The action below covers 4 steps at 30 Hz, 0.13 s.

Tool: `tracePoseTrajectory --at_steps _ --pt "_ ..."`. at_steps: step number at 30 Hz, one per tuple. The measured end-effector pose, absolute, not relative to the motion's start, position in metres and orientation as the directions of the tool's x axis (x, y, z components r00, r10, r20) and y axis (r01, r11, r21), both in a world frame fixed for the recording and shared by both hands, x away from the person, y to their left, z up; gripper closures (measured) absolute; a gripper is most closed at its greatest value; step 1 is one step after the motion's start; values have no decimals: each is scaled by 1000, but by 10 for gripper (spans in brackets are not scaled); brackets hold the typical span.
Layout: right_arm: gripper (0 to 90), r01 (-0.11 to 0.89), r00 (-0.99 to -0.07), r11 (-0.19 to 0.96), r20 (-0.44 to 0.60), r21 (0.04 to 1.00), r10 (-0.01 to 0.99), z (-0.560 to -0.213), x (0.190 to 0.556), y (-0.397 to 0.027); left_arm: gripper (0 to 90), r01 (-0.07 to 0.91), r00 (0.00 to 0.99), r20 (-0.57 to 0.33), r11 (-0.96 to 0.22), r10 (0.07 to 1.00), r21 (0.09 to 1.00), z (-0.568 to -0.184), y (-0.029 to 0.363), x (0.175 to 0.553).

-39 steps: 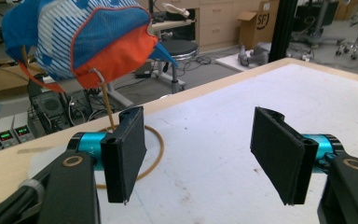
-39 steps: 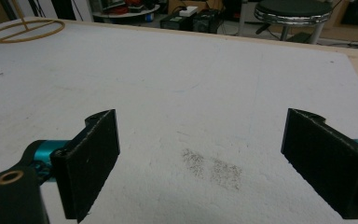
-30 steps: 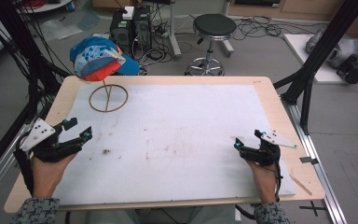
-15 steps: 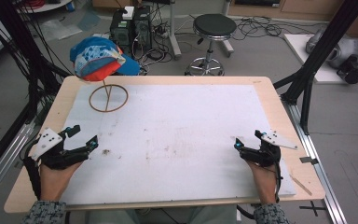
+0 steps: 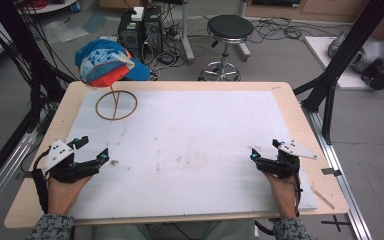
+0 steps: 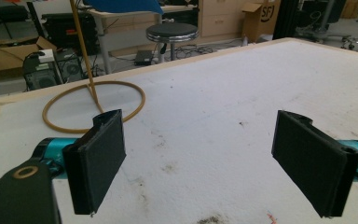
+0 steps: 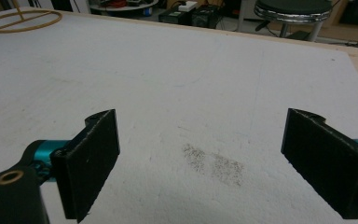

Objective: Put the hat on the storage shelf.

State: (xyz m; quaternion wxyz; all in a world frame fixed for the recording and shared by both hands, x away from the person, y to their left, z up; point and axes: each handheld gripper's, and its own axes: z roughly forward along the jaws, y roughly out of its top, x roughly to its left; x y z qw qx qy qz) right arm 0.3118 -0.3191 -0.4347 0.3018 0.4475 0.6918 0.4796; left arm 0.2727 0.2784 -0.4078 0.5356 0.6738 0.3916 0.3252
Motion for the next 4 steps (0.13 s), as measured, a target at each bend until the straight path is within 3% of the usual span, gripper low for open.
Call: tracePoseTrajectory --at_steps 4 --pt "104 336 -419 144 11 931 908 -436 313 -318 176 187 484 23 -129 875 974 -411 278 274"
